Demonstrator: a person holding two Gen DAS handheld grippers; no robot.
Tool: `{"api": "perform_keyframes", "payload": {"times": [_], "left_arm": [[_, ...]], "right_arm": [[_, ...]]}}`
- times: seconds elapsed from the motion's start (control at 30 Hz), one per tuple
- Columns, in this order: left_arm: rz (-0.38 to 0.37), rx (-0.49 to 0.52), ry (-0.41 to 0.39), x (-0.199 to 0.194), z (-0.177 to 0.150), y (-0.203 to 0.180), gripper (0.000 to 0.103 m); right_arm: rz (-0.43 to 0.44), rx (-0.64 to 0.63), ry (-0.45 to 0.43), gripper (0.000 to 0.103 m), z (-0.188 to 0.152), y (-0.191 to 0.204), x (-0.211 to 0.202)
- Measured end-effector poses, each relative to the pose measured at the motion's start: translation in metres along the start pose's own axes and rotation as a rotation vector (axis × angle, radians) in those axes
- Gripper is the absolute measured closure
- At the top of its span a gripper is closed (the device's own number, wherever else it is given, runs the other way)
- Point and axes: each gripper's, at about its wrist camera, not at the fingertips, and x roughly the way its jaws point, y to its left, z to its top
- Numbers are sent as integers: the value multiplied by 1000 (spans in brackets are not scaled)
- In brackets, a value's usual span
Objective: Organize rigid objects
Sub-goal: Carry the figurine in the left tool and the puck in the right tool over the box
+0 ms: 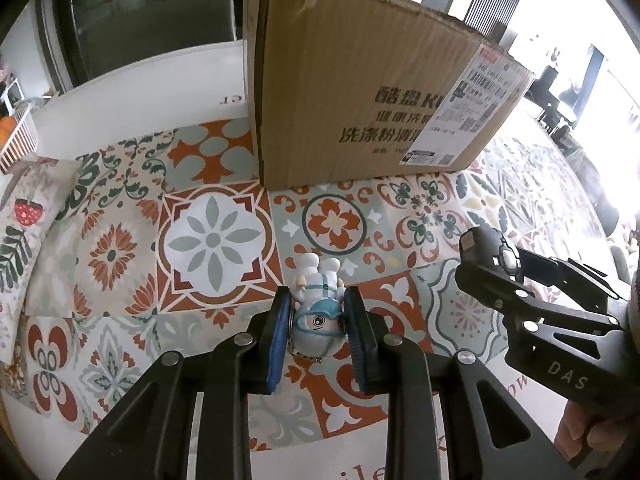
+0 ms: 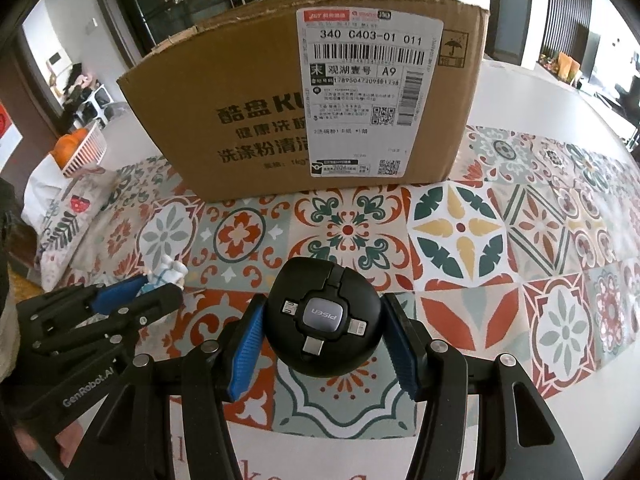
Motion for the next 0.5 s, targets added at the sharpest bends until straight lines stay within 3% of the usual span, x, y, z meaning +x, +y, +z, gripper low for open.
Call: {"api": "perform_keyframes", "payload": {"times": [0.5], "left_arm": [[-26,2,-108,-47,17,-8,76]], "right_arm": [[-6,-28,-92,46,15,9,-44]]}}
